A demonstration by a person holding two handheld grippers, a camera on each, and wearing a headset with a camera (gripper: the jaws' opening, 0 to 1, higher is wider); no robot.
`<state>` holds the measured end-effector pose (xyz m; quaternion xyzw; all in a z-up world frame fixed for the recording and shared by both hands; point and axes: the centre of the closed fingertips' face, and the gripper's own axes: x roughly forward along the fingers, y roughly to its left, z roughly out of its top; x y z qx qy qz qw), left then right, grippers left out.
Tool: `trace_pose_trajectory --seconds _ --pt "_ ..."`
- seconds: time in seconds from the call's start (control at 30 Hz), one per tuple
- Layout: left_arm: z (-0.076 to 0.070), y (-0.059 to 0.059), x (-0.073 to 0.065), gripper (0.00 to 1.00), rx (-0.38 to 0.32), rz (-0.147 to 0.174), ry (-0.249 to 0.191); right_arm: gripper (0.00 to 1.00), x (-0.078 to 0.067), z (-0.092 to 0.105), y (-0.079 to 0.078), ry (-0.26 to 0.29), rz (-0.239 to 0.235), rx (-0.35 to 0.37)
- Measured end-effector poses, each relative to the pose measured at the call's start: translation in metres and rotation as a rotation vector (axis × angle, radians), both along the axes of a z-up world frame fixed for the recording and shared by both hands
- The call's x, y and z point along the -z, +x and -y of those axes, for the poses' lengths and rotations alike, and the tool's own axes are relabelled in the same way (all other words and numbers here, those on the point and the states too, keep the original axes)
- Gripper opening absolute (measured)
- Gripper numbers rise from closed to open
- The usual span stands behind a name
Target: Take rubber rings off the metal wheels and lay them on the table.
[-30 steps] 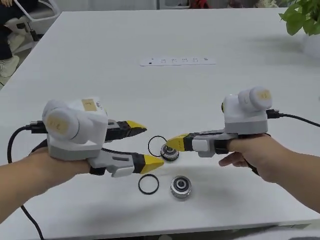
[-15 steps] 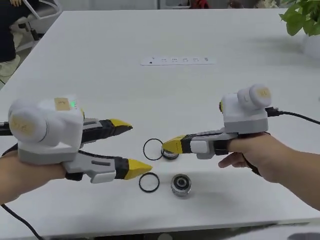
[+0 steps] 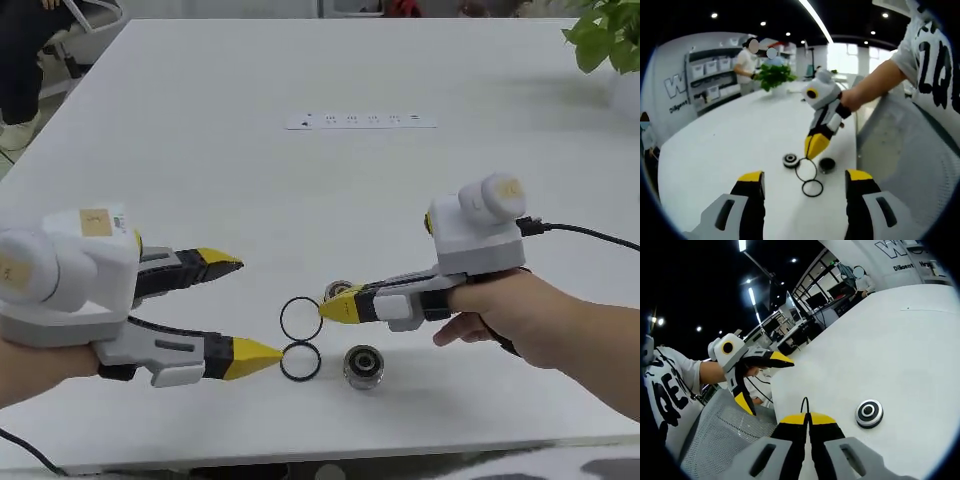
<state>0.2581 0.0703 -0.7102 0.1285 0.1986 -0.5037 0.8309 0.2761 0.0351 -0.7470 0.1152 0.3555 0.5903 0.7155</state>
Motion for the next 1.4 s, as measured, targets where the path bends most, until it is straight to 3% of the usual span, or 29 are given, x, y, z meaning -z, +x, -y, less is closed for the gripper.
trace_pose_trajectory --seconds 0.4,0.83,1.4 --pt "-0.006 -0.005 0.005 0.67 -0.017 -0.018 0.001 0.0 0.023 -0.004 -0.009 -0.062 -0.025 -0.057" --pt "-0.012 -0.008 0.008 0.67 -0.016 -0.029 0.01 0.0 0.038 -0.007 -0.017 -0.116 -0.051 -0.073" --pt "-0.012 -0.006 0.012 0.67 -0.012 -0.044 0.014 0.0 0.051 -0.001 -0.01 -0.149 -0.05 -0.057"
